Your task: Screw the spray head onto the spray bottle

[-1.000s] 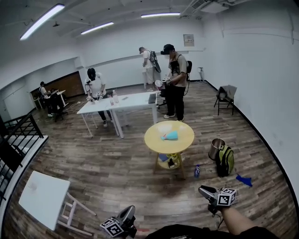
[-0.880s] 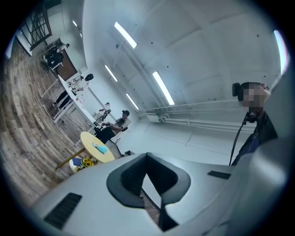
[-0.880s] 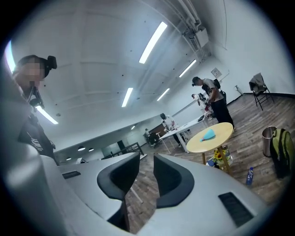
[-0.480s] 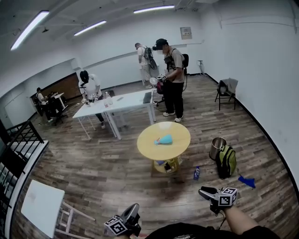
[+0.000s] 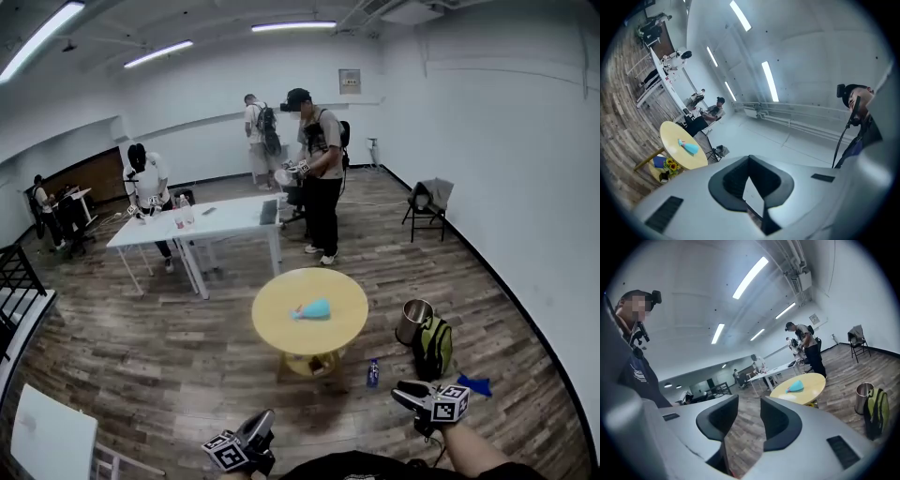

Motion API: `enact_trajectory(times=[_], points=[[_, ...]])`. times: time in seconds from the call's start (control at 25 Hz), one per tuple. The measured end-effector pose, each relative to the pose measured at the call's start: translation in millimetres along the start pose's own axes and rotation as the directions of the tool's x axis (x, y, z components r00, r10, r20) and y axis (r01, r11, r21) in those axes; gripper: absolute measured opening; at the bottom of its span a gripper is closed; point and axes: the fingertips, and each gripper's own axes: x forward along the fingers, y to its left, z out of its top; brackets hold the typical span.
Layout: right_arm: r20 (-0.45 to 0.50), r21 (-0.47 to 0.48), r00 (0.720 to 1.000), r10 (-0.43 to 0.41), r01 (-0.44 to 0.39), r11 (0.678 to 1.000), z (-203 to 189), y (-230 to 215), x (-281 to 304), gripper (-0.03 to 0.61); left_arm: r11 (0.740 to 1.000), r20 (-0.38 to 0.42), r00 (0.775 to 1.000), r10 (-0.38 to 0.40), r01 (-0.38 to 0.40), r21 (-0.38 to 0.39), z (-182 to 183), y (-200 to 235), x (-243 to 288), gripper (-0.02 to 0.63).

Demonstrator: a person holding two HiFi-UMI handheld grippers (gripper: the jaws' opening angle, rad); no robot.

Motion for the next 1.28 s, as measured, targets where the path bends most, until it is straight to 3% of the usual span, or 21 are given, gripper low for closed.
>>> enact_trajectory(times=[0.24,0.4,0.56,0.72,0.88,1.08,1.28], points=[[0.059,0.011,0.997,-0.049,0.048,0.999,32.2,-13.4,128.6,0.181,0.998,-0.060,0.997,-0.051,0.053,0.027,93.5,101.3,16.9,0.003],[0.022,0.015,0.998,-0.055,0.055,0.998,44.4,-38.0,185.7,0.181,0.998,-0.059,0.996,-0.063,0.064,0.003,131.5,148.6,50.2,0.003],[0.002,0.020,0.998,-0.060,0.060,0.998,51.8,-82.1,216.0,0.186,0.999,-0.078,0.996,-0.042,0.040,-0.029,135.9,187.9,77.3,0.003],[-0.003,0.040,1.000,-0.025,0.025,0.999,68.5,-145.1,250.3,0.190,1.000,-0.069,0.998,0.014,-0.014,-0.012,144.2,225.7,116.7,0.003],[-0.036,0.029,0.996,0.079,-0.078,0.996,105.2,-223.1,295.3,0.200,0.996,-0.021,0.997,0.080,-0.079,0.037,158.8,256.4,186.7,0.003],[-0.118,-0.013,0.972,0.205,-0.208,0.978,161.2,-310.8,339.6,0.223,0.987,0.060,0.986,0.156,-0.158,0.025,161.1,276.9,278.2,0.003],[-0.138,-0.016,0.958,0.251,-0.256,0.967,195.6,-386.3,382.0,0.249,0.986,0.050,0.985,0.165,-0.166,0.021,163.1,303.8,363.0,0.003]])
